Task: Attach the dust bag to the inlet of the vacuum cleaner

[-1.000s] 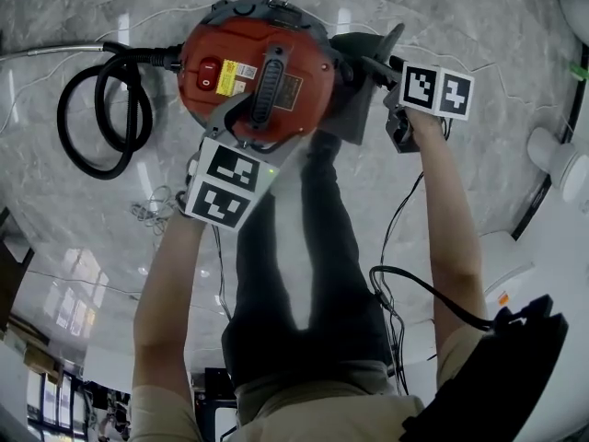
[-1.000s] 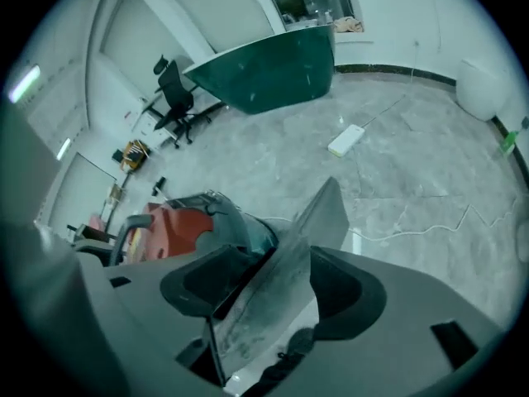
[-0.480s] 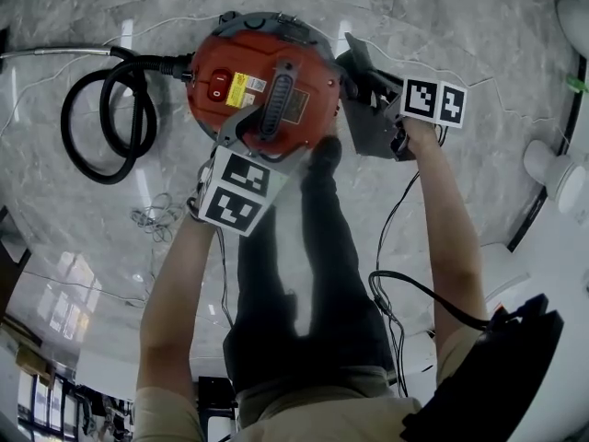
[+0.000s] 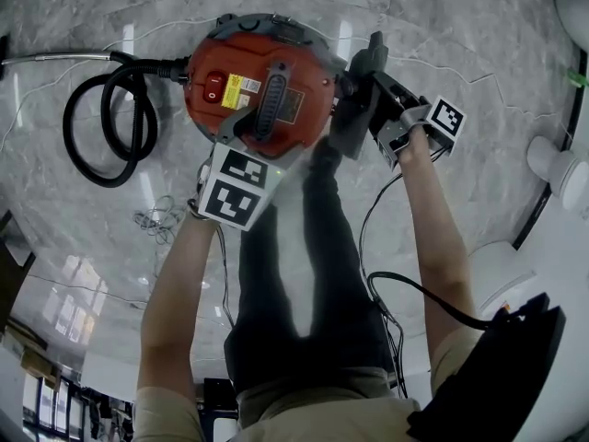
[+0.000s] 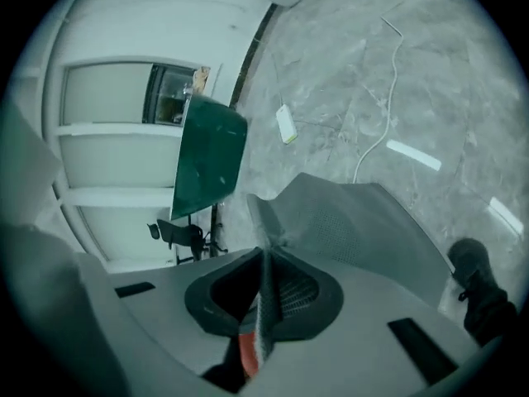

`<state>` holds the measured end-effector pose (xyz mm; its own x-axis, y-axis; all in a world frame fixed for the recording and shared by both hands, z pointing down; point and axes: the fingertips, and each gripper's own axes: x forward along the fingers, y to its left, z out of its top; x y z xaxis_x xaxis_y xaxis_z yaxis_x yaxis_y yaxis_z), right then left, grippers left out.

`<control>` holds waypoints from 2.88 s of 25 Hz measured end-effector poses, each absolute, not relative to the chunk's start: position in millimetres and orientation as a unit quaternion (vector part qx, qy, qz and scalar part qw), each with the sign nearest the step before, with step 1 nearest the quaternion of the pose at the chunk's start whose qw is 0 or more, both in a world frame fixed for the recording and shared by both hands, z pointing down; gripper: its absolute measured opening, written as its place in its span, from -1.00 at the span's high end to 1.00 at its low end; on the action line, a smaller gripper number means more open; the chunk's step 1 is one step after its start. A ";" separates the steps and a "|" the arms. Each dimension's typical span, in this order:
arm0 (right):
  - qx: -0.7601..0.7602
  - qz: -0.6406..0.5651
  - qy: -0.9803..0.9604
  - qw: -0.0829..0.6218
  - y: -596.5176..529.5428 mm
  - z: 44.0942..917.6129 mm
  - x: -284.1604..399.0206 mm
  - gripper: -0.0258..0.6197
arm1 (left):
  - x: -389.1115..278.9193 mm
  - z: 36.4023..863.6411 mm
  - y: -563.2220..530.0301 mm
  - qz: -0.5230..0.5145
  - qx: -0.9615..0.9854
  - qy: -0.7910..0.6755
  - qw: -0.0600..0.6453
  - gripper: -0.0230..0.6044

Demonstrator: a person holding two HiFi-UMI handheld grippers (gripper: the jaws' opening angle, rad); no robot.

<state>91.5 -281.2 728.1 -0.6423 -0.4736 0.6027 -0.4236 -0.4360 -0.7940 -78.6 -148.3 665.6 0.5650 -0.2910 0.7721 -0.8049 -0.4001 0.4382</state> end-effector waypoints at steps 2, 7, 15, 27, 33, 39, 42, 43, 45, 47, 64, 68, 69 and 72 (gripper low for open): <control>-0.420 -0.740 0.524 0.032 -280.8 728.5 91.5 0.79 | -78.9 666.5 -149.0 0.305 0.778 -0.356 0.418 -0.21; -0.421 -0.732 0.535 0.016 -278.1 728.2 84.4 0.80 | -79.2 669.7 -148.7 0.309 0.774 -0.361 0.420 -0.21; -0.426 -0.553 0.691 -0.188 -275.7 676.8 112.7 0.28 | -92.0 640.6 -138.4 0.309 0.777 -0.370 0.405 -0.21; -0.379 -0.513 0.753 -0.159 -235.1 501.8 92.9 0.79 | -104.8 479.8 -135.7 0.258 0.797 -0.428 0.339 -0.21; -0.276 -0.541 0.788 -0.104 -194.8 396.3 34.2 0.86 | -90.8 389.0 -142.5 0.230 0.823 -0.417 0.310 -0.21; -0.202 -0.521 0.826 -0.077 -146.6 310.2 -2.6 0.86 | -85.1 326.0 -126.2 0.200 0.844 -0.401 0.296 -0.21; -0.171 -0.504 0.845 -0.053 -127.5 264.4 -9.5 0.86 | -80.8 291.8 -102.8 0.166 0.848 -0.400 0.306 0.00; -0.160 -0.499 0.850 -0.047 -121.2 250.4 -10.5 0.86 | -81.7 282.0 -94.5 0.156 0.846 -0.408 0.305 0.44; -0.147 -0.490 0.859 -0.032 -109.1 224.2 -8.8 0.86 | -81.3 265.1 -77.0 0.141 0.847 -0.412 0.306 0.94; -0.142 -0.482 0.864 -0.013 -97.3 201.0 -0.8 0.86 | -76.9 247.7 -60.6 0.124 0.849 -0.405 0.317 0.95; -0.134 -0.440 0.887 0.034 33.0 131.3 160.1 0.87 | 66.9 129.4 36.8 0.068 0.834 -0.488 0.247 0.95; -0.111 -0.459 0.881 0.011 58.4 137.7 172.9 0.87 | 70.5 122.6 62.9 0.069 0.817 -0.518 0.245 0.95; -0.098 -0.460 0.882 0.007 64.3 136.3 168.4 0.87 | 66.6 121.4 70.1 0.067 0.811 -0.527 0.247 0.95; -0.060 -0.457 0.888 -0.001 78.8 130.0 149.1 0.87 | 55.9 119.4 90.1 0.061 0.795 -0.549 0.253 0.95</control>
<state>149.1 78.8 130.0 -0.9929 -0.1049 0.0560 -0.1065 0.5756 -0.8108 55.9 90.1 119.4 0.3900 -0.8410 0.3749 -0.9031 -0.2700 0.3338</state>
